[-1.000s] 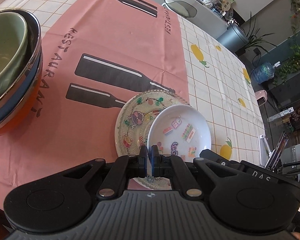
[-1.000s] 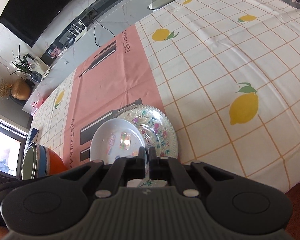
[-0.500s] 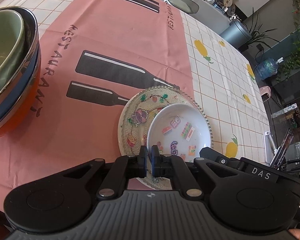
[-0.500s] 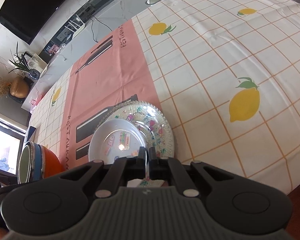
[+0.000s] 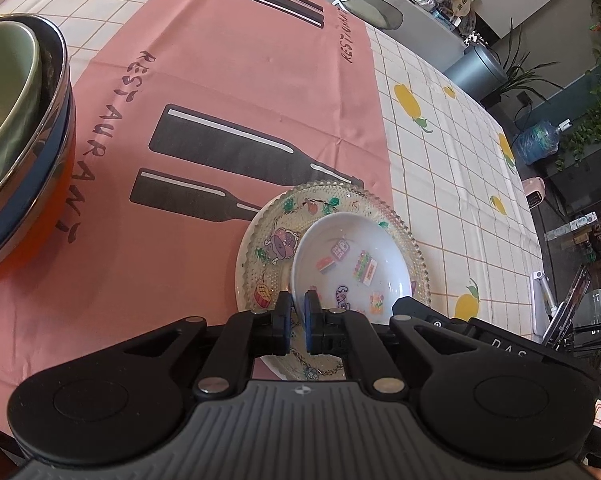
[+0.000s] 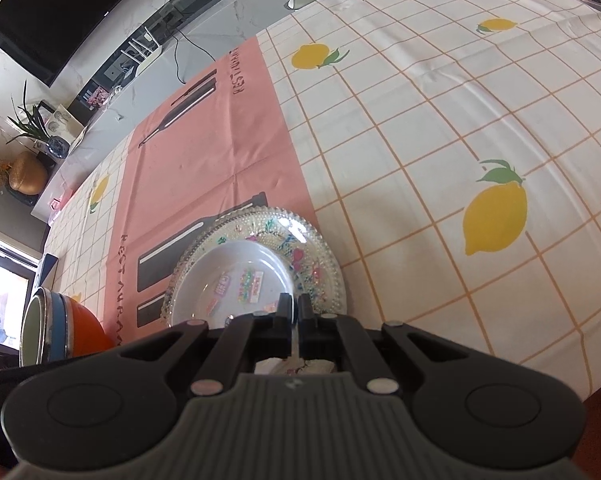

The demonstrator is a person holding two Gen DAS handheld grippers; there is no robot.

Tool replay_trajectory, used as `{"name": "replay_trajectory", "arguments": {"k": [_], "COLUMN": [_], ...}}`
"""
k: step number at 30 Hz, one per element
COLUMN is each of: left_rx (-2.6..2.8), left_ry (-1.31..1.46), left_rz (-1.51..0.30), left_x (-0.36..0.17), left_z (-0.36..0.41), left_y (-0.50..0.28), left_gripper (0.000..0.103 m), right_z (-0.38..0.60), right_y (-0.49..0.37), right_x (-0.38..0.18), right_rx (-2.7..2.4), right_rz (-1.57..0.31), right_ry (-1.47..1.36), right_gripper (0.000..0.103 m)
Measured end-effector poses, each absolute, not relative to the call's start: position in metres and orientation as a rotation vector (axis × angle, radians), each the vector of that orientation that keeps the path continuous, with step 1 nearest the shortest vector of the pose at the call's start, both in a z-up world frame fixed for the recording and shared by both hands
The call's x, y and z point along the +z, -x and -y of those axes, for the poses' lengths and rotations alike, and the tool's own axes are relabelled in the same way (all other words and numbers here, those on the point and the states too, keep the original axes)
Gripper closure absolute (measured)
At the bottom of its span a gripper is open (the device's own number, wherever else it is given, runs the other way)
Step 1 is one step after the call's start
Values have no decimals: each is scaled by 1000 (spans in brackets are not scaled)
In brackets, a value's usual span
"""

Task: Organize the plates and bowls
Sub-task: 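Carry the white bowl with both tools and lower it onto the glass plate, then open both tools to release the white bowl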

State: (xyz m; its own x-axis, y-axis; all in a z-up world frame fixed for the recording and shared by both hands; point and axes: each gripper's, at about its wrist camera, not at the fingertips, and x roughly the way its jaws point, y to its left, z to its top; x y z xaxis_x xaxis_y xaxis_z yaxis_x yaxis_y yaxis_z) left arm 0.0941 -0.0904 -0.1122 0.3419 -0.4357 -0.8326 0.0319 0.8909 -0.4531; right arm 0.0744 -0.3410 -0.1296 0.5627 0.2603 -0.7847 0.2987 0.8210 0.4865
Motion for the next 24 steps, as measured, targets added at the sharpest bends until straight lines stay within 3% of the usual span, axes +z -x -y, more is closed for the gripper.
{"name": "replay_trajectory", "arguments": {"k": [6,11,16,20,22,24], "left_rx": [-312,-320,-327,-321,-311,-310], "left_ry": [393,386,394,399,371,337], "left_rz": [-1181,-1168,-1144,-1125,-1100,-1059], "left_x": [-112,-110,-106,-100,-93,-84], "left_z": [90,91,90,88,89,90], "left_y": [-95,-94,-92,-90,-88,-84], "left_gripper": [96,82,59,47,45,45], "right_z": [339,339,338,338,337,336], "right_y": [-76,-75,-73,-71,-70,-68], "right_x": [-130,-129,-126,-122,-119,-114], "right_rx": [-25,-25,-31,-20,-19,-16], "right_rz": [-979,-977,-968,-954,-945,-929], "right_ry": [-626,-622,-600,-598,-583,-570], "right_gripper": [103,99,96,84,83,71]}}
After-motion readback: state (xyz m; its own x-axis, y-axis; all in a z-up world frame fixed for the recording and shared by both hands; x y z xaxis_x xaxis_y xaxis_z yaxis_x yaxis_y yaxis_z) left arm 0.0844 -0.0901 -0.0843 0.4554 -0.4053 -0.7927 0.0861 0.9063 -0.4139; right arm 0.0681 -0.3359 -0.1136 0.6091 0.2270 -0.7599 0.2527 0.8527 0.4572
